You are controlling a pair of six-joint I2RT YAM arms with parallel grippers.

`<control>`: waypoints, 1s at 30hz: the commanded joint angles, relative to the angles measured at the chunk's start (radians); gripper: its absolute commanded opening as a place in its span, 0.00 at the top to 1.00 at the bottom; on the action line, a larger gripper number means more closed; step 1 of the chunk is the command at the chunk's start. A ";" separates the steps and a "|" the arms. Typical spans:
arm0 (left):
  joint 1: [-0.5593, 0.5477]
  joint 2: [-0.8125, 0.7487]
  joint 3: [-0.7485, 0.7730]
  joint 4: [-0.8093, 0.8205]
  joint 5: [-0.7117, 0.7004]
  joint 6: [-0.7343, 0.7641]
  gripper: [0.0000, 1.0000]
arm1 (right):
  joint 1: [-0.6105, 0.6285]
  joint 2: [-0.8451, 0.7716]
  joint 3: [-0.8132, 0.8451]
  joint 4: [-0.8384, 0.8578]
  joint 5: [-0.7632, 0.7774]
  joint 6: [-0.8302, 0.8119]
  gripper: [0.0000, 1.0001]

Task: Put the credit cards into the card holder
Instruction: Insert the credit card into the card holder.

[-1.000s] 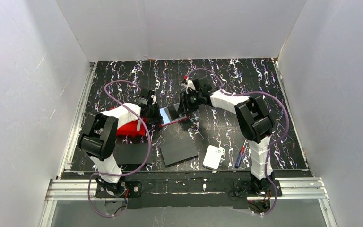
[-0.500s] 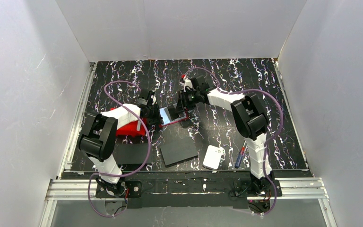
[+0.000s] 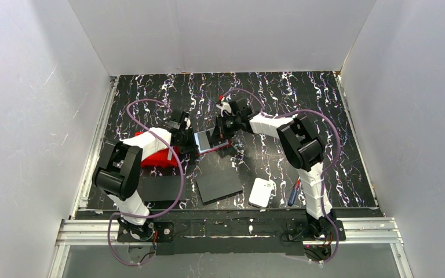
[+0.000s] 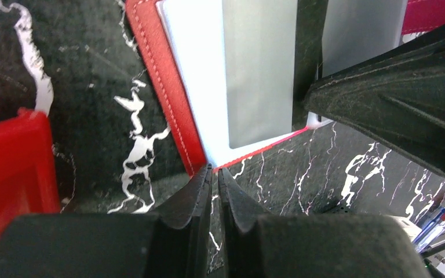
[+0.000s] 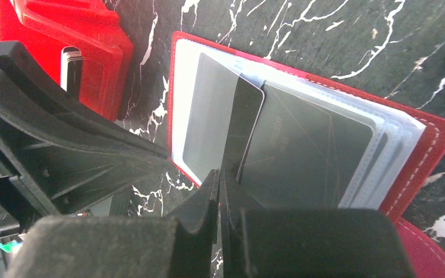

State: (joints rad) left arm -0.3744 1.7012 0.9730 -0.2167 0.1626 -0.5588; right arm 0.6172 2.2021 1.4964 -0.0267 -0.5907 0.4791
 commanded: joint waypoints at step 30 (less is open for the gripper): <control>0.015 0.057 0.112 -0.103 -0.097 0.077 0.95 | 0.038 0.021 0.100 -0.150 0.203 -0.054 0.51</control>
State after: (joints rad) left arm -0.3630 1.7470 1.0512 -0.3154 0.0668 -0.4902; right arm 0.6423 2.2093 1.5741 -0.1367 -0.4655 0.4387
